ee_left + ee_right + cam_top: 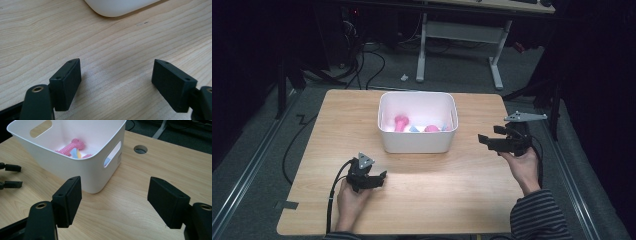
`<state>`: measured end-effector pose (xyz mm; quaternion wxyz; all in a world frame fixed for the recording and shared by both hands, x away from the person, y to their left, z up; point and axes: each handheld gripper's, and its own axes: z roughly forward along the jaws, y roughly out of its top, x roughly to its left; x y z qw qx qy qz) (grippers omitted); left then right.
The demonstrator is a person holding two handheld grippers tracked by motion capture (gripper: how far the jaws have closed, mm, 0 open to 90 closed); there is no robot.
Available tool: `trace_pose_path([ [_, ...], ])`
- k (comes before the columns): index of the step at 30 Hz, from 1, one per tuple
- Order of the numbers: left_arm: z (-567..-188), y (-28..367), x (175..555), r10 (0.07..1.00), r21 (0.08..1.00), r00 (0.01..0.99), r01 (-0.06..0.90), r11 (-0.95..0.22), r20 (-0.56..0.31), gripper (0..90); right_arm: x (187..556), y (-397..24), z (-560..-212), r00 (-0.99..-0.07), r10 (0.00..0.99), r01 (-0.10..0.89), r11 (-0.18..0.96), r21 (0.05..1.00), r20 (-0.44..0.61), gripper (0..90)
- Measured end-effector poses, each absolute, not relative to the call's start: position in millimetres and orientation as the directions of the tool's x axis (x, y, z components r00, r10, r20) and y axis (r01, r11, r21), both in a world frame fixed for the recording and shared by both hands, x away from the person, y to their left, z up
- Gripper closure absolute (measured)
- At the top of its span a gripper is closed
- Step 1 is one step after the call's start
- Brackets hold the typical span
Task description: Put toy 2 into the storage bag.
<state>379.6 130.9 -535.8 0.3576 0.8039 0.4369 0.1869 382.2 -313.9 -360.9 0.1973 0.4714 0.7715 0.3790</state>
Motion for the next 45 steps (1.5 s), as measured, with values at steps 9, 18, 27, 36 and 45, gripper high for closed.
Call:
trace_pose_path([
  [9, -536, 131, 380, 0.836, 0.738, 0.549, 0.569, -0.363, -0.012, 24.0, 363, -317, -364, -0.477, 0.878, 0.566, 0.282, 0.775, 0.028, 27.9],
  [18, -536, 131, 380, 0.836, 0.738, 0.549, 0.569, -0.363, -0.012, 24.0, 345, -311, -369, -0.495, 0.869, 0.547, 0.291, 0.785, 0.023, 28.9],
  [27, -536, 131, 380, 0.836, 0.738, 0.548, 0.569, -0.362, -0.012, 24.0, 330, -316, -387, -0.477, 0.877, 0.552, 0.249, 0.796, 0.056, 29.4],
  [36, -536, 131, 380, 0.836, 0.738, 0.548, 0.569, -0.363, -0.012, 24.0, 325, -317, -413, -0.458, 0.883, 0.562, 0.203, 0.802, 0.098, 31.2],
  [45, -536, 131, 380, 0.836, 0.739, 0.548, 0.569, -0.362, -0.012, 24.0, 328, -313, -439, -0.447, 0.886, 0.588, 0.182, 0.788, 0.128, 31.5],
])
